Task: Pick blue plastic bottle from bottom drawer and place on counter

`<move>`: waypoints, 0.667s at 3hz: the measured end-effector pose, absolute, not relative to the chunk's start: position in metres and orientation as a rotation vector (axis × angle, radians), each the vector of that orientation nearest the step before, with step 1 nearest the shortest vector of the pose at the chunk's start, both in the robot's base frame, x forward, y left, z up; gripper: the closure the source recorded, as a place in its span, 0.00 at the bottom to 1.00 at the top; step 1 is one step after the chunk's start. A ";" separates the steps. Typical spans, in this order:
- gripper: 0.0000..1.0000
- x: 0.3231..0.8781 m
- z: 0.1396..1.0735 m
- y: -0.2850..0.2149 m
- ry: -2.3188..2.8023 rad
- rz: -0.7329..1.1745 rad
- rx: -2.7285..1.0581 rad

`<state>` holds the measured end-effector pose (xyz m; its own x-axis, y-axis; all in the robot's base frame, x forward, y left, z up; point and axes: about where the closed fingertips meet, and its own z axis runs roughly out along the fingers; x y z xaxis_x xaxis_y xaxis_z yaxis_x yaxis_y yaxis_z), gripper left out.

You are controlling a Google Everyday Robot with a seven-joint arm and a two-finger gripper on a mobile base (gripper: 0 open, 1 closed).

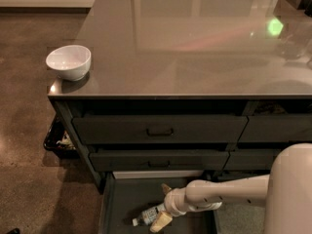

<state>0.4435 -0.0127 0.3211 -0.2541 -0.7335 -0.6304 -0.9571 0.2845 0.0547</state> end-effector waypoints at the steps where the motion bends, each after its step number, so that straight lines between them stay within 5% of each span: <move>1: 0.00 0.471 0.265 -0.032 2.060 0.622 -1.435; 2: 0.00 0.469 0.265 -0.032 2.059 0.623 -1.438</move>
Offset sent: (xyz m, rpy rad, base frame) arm 0.0144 -0.0154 -0.0393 0.0331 -0.0071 -0.0196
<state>0.4694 -0.0316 0.2652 -0.2792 -0.6915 -0.6663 -0.9449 0.3214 0.0623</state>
